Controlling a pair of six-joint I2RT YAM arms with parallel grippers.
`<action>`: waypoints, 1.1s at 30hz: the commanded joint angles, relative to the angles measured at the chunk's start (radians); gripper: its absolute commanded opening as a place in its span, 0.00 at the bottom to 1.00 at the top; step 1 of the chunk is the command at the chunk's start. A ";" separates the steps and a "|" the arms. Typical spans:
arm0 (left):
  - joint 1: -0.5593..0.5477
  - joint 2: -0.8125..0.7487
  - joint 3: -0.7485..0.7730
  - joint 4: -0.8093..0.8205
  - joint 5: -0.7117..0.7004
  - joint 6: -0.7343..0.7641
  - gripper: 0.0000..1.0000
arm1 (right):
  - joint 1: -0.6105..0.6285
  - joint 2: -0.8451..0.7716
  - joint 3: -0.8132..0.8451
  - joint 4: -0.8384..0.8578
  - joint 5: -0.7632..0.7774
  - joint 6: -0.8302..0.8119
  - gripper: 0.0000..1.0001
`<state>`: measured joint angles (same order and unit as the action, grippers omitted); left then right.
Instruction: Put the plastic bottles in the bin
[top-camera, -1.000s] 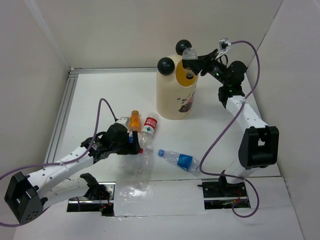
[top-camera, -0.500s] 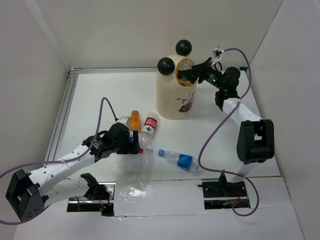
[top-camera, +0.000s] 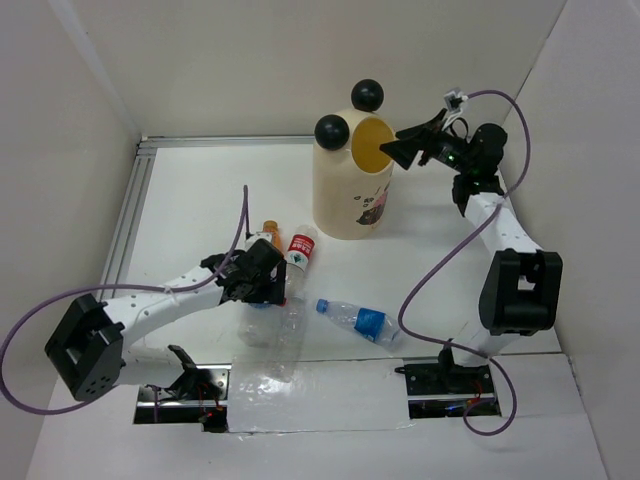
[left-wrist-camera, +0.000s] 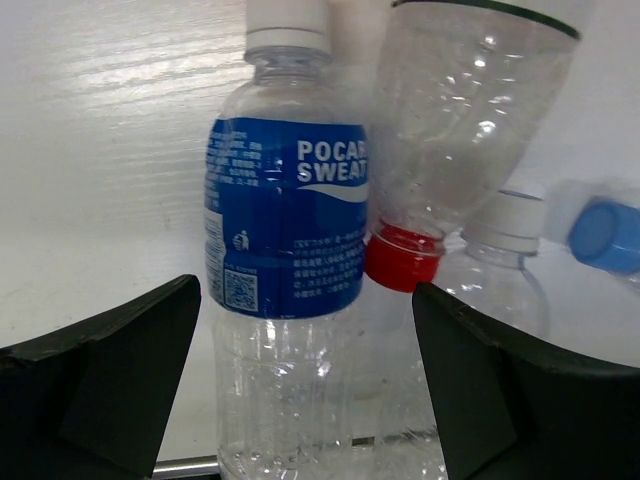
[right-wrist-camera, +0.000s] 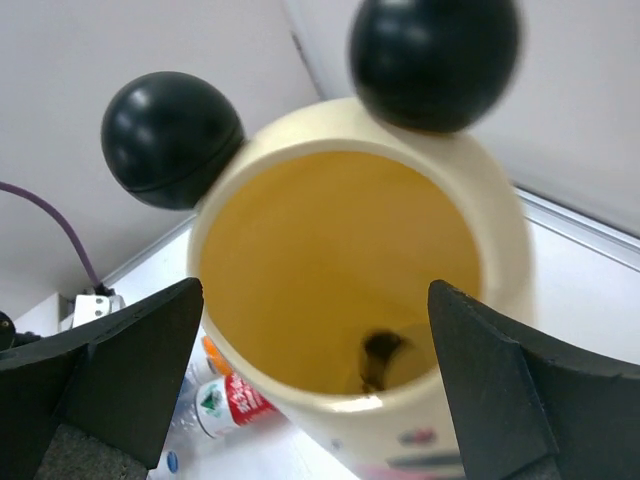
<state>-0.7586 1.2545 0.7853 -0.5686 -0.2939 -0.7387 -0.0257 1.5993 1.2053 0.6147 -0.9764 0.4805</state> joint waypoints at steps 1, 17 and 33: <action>-0.005 0.067 0.063 -0.049 -0.099 -0.036 1.00 | -0.069 -0.082 0.063 -0.104 -0.053 -0.063 1.00; 0.077 0.197 0.074 0.027 -0.036 -0.034 0.68 | -0.149 -0.318 -0.069 -0.574 -0.177 -0.489 1.00; 0.077 0.197 0.011 0.046 0.030 0.002 0.80 | -0.224 -0.312 0.040 -1.135 -0.177 -0.821 1.00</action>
<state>-0.6830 1.4311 0.8440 -0.5083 -0.3283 -0.7444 -0.2432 1.2900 1.2125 -0.3843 -1.1229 -0.2543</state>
